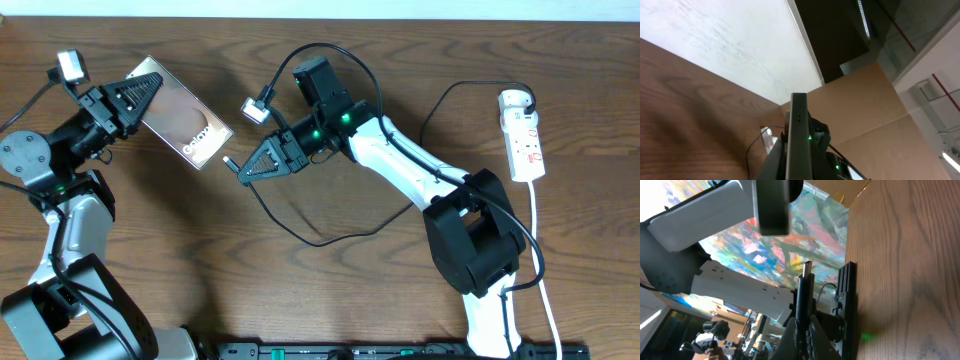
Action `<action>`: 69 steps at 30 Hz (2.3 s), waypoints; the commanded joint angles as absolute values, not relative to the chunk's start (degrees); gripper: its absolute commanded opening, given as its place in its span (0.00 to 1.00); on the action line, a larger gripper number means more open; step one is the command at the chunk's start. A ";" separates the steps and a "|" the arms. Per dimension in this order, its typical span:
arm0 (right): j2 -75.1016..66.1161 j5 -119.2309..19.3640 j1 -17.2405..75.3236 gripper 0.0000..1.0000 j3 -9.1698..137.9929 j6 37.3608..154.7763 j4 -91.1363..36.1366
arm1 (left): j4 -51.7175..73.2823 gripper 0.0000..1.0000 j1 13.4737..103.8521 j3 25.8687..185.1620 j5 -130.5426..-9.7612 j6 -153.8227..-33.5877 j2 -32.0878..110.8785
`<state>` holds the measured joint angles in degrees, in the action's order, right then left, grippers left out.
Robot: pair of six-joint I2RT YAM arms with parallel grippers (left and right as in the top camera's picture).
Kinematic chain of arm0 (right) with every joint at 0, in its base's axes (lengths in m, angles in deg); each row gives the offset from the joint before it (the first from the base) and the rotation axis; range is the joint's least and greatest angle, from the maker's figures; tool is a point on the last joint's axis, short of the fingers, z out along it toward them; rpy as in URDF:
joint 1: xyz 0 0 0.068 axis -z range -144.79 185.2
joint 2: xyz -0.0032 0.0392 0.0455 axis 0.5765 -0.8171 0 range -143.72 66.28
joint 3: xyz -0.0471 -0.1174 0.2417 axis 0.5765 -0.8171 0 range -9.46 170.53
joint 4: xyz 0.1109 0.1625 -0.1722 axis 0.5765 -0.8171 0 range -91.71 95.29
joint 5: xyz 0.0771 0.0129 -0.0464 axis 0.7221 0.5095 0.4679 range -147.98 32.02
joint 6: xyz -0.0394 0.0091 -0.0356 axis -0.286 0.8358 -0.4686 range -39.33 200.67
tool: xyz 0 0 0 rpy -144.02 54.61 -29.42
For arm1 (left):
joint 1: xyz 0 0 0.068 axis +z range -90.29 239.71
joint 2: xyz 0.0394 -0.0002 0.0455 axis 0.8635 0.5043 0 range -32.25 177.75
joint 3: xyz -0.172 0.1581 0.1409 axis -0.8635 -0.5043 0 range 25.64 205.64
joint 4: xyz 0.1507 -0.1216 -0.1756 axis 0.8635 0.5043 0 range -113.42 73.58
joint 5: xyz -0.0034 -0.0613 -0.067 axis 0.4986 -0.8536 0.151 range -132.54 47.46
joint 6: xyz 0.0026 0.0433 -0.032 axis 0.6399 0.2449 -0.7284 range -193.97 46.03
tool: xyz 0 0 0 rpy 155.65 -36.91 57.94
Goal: Plug charger to phone and switch on socket
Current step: 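Align the plug tip with the phone's bottom port using the right gripper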
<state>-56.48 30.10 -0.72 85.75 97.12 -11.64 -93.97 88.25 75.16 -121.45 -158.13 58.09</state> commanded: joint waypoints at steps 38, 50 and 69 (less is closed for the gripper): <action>-53.29 31.56 -0.69 0.01 86.61 101.07 -7.38 | -94.67 0.07 88.22 76.10 -122.28 -158.28 57.66; -53.29 31.54 -0.91 0.01 86.61 101.47 -7.25 | -94.67 0.07 87.55 76.10 -122.22 -158.48 57.66; -53.29 31.54 -0.83 0.01 86.61 101.47 -6.88 | -94.69 0.07 86.02 76.10 -121.80 -158.00 57.66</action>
<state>-55.45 30.80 -0.63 85.75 101.10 -7.25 -93.99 86.61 75.16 -121.43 -157.93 58.09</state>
